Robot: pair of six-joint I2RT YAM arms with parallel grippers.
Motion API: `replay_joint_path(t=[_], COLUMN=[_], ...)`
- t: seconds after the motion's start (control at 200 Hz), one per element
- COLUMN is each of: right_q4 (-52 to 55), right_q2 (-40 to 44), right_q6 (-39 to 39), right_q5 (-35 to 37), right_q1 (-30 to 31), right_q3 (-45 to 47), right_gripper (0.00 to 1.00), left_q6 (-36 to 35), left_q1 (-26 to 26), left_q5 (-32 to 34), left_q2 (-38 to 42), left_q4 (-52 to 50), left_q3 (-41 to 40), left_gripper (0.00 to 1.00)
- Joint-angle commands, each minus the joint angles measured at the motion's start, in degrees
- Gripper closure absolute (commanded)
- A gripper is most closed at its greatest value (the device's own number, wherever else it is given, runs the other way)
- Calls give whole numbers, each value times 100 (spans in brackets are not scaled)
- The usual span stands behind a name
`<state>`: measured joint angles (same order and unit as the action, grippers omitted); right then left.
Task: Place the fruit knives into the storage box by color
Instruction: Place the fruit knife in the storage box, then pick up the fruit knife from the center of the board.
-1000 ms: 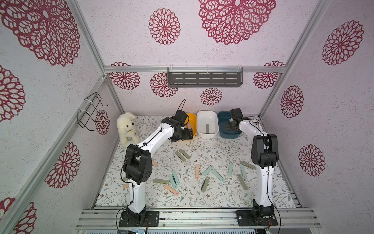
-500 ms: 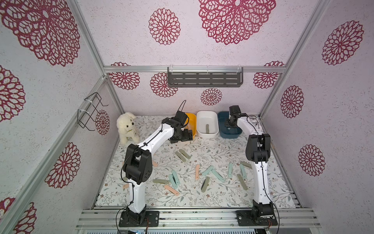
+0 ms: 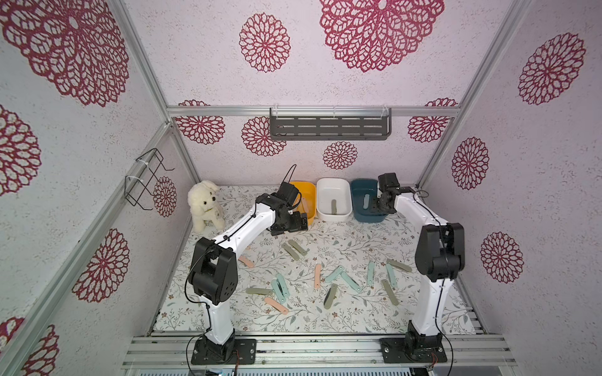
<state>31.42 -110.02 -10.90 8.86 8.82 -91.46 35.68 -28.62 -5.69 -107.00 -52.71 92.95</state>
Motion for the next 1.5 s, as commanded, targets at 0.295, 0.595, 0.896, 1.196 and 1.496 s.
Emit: replay_joint_path(t=[0.295, 0.595, 0.896, 1.196, 1.496], right_q4=[-477, -1062, -1348, -1342, -1325], right_q2=[2636, 2797, 2462, 2223, 2239], right_q6=[-1476, -1794, -1729, -1652, -1523], right_q5=[-31, -209, -279, -127, -16], right_q1=[1069, 1307, 1306, 1288, 1184], right_q3=[4019, 4892, 4914, 4927, 4898], right_gripper=[43, 45, 50, 60, 76], left_q6=[202, 256, 286, 196, 114], left_q1=[-689, -860, -869, -873, -866], left_q5=[-226, -195, -183, -96, -20], left_q2=[730, 763, 733, 634, 594], left_q4=[295, 411, 459, 341, 210], left_q3=[-1450, -1805, -1806, -1634, -1456], left_gripper=[3, 3, 3, 3, 3])
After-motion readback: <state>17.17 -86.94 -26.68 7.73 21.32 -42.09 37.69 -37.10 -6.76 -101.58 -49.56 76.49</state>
